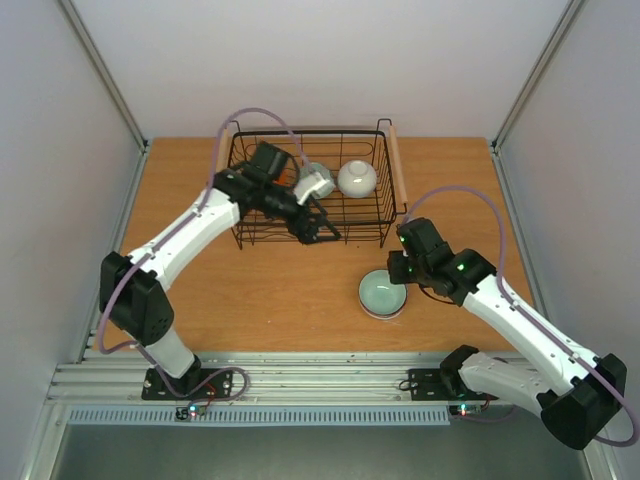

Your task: Load the bowls into the dish rack

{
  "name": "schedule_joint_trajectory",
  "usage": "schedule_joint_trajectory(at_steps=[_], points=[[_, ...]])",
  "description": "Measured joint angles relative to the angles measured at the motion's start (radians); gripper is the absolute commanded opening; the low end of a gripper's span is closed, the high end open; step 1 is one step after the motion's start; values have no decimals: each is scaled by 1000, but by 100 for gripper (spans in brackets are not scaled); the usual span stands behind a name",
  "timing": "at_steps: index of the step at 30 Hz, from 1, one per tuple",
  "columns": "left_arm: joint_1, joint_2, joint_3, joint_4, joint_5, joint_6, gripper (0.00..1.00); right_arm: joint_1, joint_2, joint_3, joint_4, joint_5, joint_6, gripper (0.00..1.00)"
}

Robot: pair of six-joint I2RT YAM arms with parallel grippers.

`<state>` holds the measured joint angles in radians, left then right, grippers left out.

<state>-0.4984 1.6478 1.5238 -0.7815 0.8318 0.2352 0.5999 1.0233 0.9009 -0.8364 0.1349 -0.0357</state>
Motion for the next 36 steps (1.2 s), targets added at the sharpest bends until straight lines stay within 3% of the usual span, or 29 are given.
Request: schedule_joint_trajectory(at_steps=[8,13,22,25,27,36], points=[[-283,72,34,-48,-206,13,99,0,-95,-10,-63,153,81,42],[-372,127,29,-47,-376,27,98,0,-146,-37,-77,188,110,43],[-433,266,48,-39,-604,18,88,1,-153,-62,-74,187,120,44],[-447,306,76,-39,-648,10,77,1,-155,-63,-69,183,117,44],[-451,320,94,-38,-661,5,69,1,-156,-66,-68,182,116,44],[-454,326,119,-39,-664,-8,56,1,-158,-81,-62,177,106,45]])
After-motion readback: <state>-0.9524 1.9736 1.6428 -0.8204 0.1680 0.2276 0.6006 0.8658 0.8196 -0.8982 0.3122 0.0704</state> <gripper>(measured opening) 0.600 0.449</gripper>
